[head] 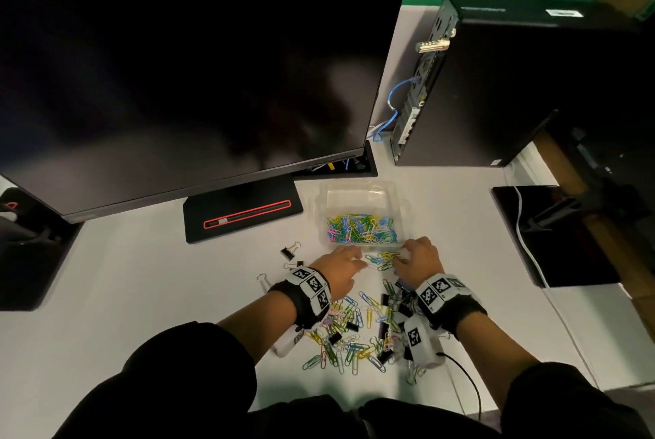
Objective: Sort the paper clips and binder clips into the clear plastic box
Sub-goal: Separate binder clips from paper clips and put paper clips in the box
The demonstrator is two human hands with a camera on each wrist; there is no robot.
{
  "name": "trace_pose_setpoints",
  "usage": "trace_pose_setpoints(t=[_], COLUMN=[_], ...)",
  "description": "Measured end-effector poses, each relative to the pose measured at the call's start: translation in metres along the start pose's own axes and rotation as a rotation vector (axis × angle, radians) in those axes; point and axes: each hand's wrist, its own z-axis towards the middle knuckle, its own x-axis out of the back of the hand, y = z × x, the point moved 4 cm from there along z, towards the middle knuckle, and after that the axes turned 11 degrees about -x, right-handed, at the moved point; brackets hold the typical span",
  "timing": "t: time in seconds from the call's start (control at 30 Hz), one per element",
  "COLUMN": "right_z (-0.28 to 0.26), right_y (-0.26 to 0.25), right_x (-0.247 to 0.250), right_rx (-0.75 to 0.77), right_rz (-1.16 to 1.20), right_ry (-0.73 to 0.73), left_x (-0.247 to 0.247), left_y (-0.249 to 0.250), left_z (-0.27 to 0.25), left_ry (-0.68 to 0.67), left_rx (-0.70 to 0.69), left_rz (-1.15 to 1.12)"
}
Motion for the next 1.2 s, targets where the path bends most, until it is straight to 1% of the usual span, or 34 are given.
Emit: trace_pose_setpoints(t=[0.1, 0.23, 0.33, 0.43, 0.5, 0.57, 0.6, 0.67, 0.7, 0.77, 0.83, 0.9, 0.97, 1.07, 1.2], right_z=[-0.009, -0.020, -0.028, -0.035, -0.042, -0.051, -0.056, -0.063, -0.065, -0.062, -0.055, -0.049, -0.048, -0.052, -0.053], right_y=[-0.007, -0.020, -0.029, -0.035, -0.038, -0.042, -0.044, -0.046, -0.046, -0.046, -0.043, -0.041, -0.041, -0.038, -0.024], right_x=[-0.007, -0.017, -0.025, -0.030, -0.034, -0.040, -0.043, -0.047, -0.047, -0.041, -0.036, -0.034, -0.037, -0.041, -0.040], right_rx=[0.020, 0.027, 0.064, 0.117, 0.160, 0.220, 0.258, 0.331, 0.353, 0.364, 0.346, 0.337, 0.363, 0.429, 0.418], right_rz=[-0.049, -0.088, -0.150, -0.182, -0.194, -0.199, -0.211, -0.233, -0.218, -0.152, -0.136, -0.181, -0.210, -0.222, -0.158], right_ry=[0.012, -0.040, -0.061, -0.056, -0.062, -0.078, -0.096, -0.149, -0.172, -0.182, -0.170, -0.187, -0.209, -0.216, -0.226], left_x=[0.001, 0.002, 0.004, 0.008, 0.011, 0.016, 0.020, 0.030, 0.036, 0.047, 0.051, 0.050, 0.044, 0.034, 0.032], left_y=[-0.002, -0.012, -0.020, -0.022, -0.020, -0.018, -0.016, -0.014, -0.016, -0.024, -0.036, -0.042, -0.041, -0.038, -0.036], left_z=[-0.003, -0.012, -0.018, -0.018, -0.014, -0.008, -0.005, -0.001, 0.000, -0.002, -0.006, -0.009, -0.009, -0.008, -0.012], left_ry=[0.067, 0.125, 0.177, 0.181, 0.178, 0.195, 0.219, 0.312, 0.366, 0.441, 0.430, 0.367, 0.318, 0.274, 0.268], left_rx=[0.018, 0.069, 0.119, 0.143, 0.140, 0.106, 0.079, 0.040, 0.043, 0.100, 0.190, 0.246, 0.238, 0.187, 0.180], left_rz=[-0.085, -0.187, -0.161, -0.149, -0.148, -0.122, -0.097, -0.020, 0.019, 0.087, 0.140, 0.194, 0.223, 0.203, 0.041])
